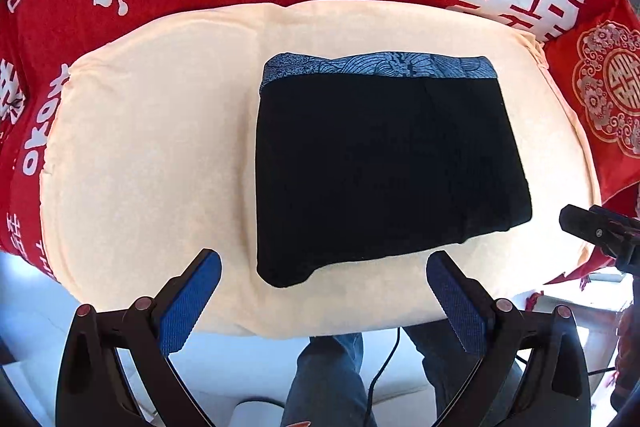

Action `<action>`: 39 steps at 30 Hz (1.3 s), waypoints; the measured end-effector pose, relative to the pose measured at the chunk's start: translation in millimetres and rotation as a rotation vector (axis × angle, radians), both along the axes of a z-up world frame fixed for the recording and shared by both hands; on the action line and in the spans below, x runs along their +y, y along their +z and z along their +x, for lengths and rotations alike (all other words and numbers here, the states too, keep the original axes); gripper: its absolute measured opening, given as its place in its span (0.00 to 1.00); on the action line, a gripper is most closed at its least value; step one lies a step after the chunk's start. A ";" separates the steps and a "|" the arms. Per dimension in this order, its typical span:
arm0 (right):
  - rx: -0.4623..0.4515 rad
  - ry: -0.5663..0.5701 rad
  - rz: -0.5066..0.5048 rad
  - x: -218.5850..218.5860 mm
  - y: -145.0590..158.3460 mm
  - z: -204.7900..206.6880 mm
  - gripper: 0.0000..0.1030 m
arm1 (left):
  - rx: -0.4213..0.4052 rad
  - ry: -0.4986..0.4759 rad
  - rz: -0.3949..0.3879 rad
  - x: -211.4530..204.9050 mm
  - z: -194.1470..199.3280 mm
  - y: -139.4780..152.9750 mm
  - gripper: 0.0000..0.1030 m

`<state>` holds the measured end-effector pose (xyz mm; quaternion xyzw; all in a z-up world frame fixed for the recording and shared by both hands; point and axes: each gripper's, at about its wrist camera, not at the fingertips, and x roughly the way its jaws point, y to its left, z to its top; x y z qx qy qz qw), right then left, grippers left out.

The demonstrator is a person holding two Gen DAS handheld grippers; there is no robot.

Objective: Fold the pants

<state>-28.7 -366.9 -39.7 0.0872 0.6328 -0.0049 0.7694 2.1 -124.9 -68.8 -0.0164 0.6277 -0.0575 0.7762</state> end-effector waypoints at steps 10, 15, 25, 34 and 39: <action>0.003 -0.003 -0.058 29.0 47.1 -25.9 1.00 | -0.034 0.021 0.101 3.4 -18.2 46.3 1.00; 0.015 0.001 -0.077 41.5 53.2 -27.7 1.00 | -0.030 0.046 0.104 8.7 -24.0 54.3 1.00; 0.011 0.043 -0.105 59.8 63.5 -21.8 1.00 | -0.032 0.074 0.093 11.3 -21.2 62.1 1.00; 0.009 0.050 -0.117 64.2 66.5 -19.3 1.00 | -0.038 0.054 0.088 8.1 -22.3 66.0 1.00; 0.014 0.054 -0.124 65.8 66.3 -19.3 1.00 | -0.035 0.061 0.087 9.7 -22.6 66.2 1.00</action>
